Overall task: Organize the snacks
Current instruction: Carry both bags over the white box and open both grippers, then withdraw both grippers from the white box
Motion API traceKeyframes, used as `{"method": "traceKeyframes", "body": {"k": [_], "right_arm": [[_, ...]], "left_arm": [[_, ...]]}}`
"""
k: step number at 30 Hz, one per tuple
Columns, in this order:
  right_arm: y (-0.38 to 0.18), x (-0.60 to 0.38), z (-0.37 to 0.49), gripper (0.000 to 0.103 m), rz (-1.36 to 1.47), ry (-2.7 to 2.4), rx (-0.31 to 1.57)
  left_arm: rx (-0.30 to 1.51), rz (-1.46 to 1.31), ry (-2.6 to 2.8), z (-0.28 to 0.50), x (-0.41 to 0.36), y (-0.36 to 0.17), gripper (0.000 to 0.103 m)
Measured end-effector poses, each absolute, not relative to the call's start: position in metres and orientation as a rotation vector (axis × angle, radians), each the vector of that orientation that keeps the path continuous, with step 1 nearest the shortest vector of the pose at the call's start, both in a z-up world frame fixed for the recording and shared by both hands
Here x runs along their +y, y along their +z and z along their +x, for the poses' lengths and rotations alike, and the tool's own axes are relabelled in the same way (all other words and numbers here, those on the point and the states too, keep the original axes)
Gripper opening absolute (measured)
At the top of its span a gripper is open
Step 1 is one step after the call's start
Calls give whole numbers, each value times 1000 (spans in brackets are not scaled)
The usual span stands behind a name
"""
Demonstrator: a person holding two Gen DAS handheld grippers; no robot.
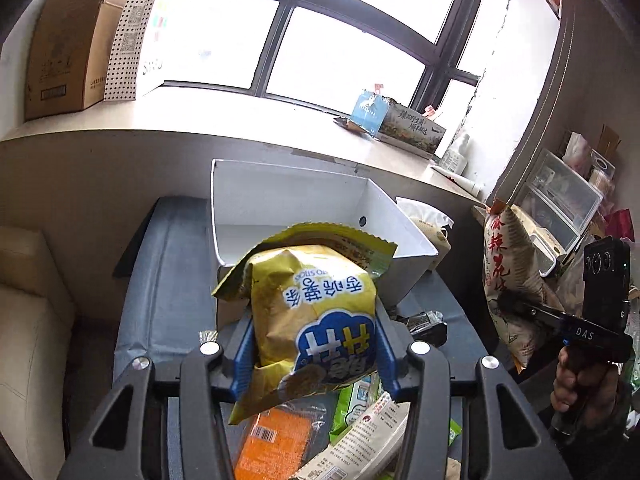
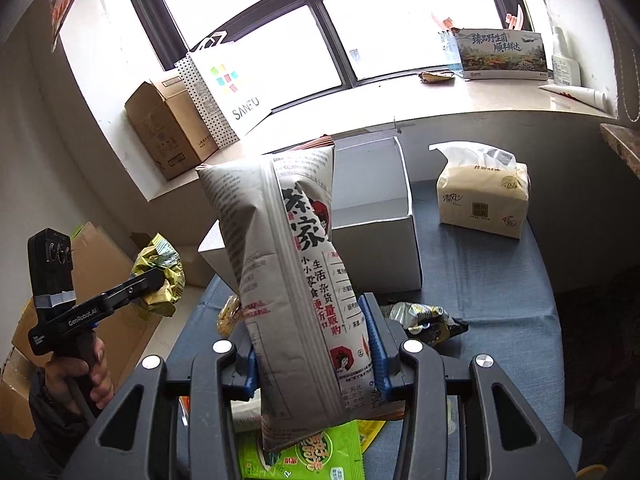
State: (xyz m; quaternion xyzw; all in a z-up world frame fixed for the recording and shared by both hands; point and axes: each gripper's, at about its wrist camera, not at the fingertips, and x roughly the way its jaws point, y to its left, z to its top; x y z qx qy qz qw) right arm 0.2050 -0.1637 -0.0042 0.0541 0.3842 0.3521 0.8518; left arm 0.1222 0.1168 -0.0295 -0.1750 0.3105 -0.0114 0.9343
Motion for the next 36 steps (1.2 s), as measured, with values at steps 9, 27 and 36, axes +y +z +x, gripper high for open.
{"method": "traceKeyframes", "body": {"k": [9,27,36], "right_arm": [[17,-103,309,46,99,636,816],[8,-92,371,103,121,563,759],[34,-113,291,103,128,737,622]], "left_arm": [[623,-298,-15,230,134,-1,54],[671,-318,124,266,171,-24,103],[527,-289,20,184,142,5,103]]}}
